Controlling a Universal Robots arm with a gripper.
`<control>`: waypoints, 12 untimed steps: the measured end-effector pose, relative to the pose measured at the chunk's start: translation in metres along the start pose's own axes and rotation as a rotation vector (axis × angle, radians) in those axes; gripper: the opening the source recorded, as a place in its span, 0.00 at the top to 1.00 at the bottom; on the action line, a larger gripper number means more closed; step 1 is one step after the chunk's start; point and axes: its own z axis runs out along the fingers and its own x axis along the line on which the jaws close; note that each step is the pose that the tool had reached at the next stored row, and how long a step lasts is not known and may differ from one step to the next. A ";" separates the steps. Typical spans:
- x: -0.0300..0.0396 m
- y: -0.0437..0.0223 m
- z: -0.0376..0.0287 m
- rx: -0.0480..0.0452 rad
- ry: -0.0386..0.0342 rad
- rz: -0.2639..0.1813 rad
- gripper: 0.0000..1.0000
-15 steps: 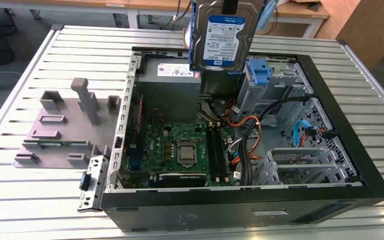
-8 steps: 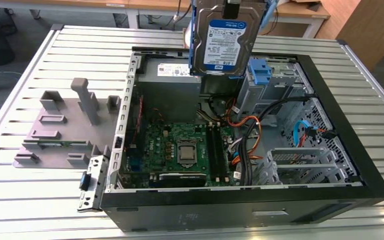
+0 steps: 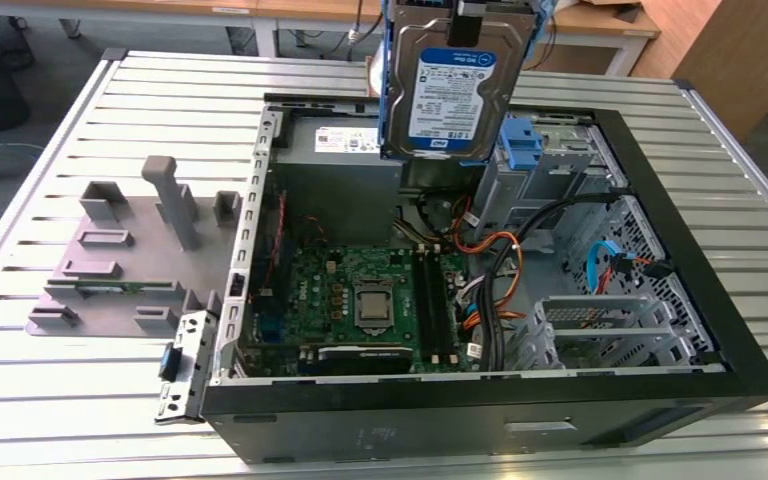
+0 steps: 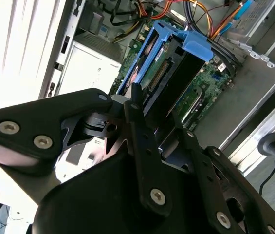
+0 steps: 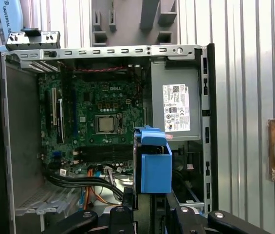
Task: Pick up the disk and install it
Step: 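Pick up the disk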
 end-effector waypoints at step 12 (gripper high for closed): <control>0.0274 -0.0016 0.0002 0.0001 0.0000 0.001 0.65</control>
